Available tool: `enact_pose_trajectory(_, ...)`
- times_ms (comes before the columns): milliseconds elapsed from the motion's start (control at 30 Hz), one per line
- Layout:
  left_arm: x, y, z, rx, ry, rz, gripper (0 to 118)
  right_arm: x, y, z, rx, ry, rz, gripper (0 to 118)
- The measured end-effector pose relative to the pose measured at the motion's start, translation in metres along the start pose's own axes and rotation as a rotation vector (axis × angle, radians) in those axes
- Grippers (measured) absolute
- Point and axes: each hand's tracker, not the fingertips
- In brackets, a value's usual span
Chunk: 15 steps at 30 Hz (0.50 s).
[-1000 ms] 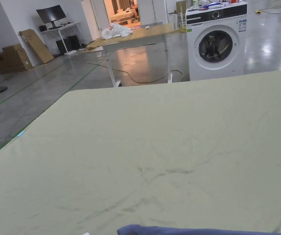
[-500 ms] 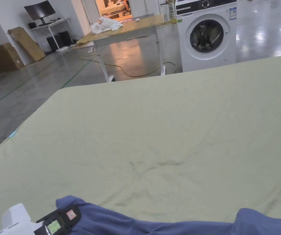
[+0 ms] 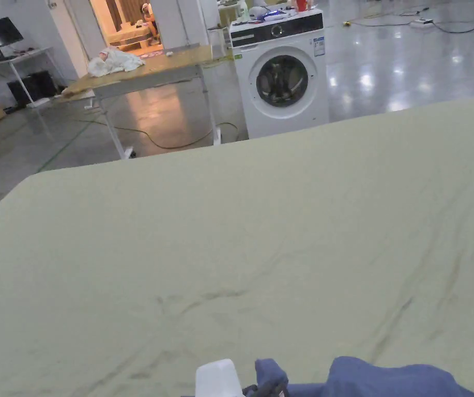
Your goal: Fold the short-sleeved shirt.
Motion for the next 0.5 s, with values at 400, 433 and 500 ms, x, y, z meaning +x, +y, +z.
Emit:
enact_pose_trajectory(400,-0.024,-0.005,-0.01,-0.039,-0.116,0.204,0,0.013,-0.011,0.0,-0.022,0.007,-0.042,0)
enact_pose_trajectory(433,-0.027,-0.017,-0.02,-0.079,-0.159,0.23,0,0.013,-0.012,0.001,-0.024,0.007,-0.044,0)
enact_pose_trajectory(500,-0.015,-0.031,-0.048,-0.154,-0.162,0.206,0,0.012,-0.012,0.002,-0.024,0.005,-0.046,0)
